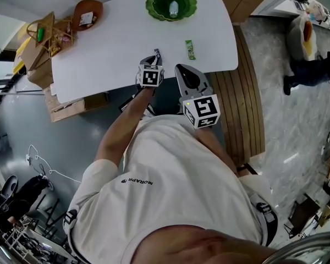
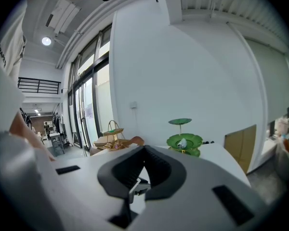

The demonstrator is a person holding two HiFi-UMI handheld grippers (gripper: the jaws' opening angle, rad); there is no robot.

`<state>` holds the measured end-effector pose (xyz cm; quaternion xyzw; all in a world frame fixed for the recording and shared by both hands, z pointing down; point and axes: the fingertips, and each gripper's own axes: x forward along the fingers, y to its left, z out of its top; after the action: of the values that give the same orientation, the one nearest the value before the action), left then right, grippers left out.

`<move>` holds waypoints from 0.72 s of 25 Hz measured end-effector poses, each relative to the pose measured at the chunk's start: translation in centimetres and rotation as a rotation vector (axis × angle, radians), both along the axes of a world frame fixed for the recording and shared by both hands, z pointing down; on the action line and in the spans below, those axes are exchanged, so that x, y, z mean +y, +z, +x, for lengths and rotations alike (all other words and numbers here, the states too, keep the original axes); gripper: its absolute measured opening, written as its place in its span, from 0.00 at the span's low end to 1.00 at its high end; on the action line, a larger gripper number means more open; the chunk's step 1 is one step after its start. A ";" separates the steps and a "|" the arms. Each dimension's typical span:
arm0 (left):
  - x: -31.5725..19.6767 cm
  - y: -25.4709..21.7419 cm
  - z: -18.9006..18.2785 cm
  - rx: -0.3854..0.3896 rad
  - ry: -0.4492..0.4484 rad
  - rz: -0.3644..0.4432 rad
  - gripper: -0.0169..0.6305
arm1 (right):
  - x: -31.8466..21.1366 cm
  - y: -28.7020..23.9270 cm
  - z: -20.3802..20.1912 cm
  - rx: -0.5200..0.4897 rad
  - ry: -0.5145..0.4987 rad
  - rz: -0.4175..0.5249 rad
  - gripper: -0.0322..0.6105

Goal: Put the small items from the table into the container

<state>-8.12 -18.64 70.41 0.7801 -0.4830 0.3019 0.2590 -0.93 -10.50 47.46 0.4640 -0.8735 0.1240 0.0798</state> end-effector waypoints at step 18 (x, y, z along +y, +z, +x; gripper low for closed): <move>-0.4 6.0 -0.6 -0.022 -0.324 -0.105 0.17 | -0.2 1.2 1.1 0.022 0.027 -0.028 0.06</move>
<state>-8.76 -19.07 76.42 0.6739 -0.5890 0.2897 0.3393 0.17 -10.74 48.65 0.4760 -0.8643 0.1323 0.0943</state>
